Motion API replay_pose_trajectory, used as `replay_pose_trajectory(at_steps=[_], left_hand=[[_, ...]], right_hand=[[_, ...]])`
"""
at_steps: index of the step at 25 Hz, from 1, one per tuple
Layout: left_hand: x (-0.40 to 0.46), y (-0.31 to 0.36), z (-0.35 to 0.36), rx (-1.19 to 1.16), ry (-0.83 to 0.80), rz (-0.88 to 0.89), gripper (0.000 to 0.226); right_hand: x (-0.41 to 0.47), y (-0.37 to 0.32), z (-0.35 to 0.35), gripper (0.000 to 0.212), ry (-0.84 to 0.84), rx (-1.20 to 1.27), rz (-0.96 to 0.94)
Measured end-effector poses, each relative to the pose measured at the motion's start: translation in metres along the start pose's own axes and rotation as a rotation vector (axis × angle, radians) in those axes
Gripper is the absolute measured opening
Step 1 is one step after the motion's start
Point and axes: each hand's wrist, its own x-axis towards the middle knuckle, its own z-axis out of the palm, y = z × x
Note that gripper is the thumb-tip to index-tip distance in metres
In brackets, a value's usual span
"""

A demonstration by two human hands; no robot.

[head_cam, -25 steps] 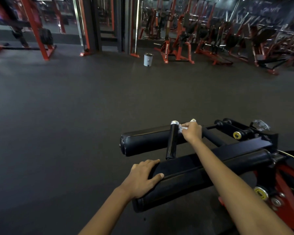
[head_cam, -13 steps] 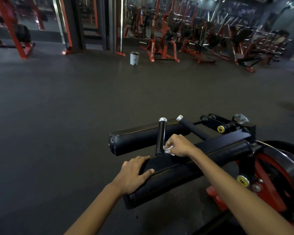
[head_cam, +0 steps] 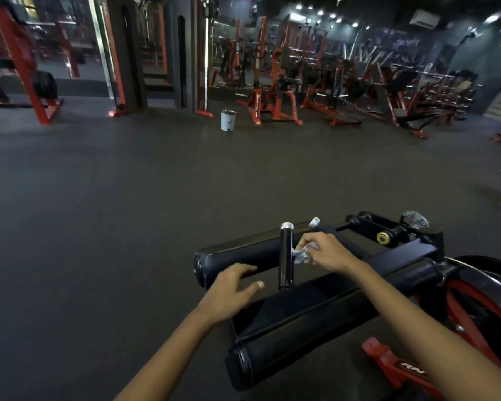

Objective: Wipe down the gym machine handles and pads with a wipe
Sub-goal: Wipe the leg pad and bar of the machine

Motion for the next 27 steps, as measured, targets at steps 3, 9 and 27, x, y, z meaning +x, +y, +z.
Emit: replay_pose_trajectory(at_steps=[3, 9, 27], left_hand=[[0.026, 0.002, -0.039, 0.033, 0.043, 0.007, 0.044], [0.053, -0.022, -0.100, 0.064, 0.123, -0.019, 0.046], [0.223, -0.212, -0.359, 0.134, 0.017, 0.059, 0.045]], right_hand=[[0.008, -0.017, 0.010, 0.026, 0.079, 0.134, 0.021], [0.055, -0.082, 0.034, 0.009, 0.110, 0.176, -0.080], [0.302, -0.287, 0.104, 0.005, 0.374, 0.151, 0.014]])
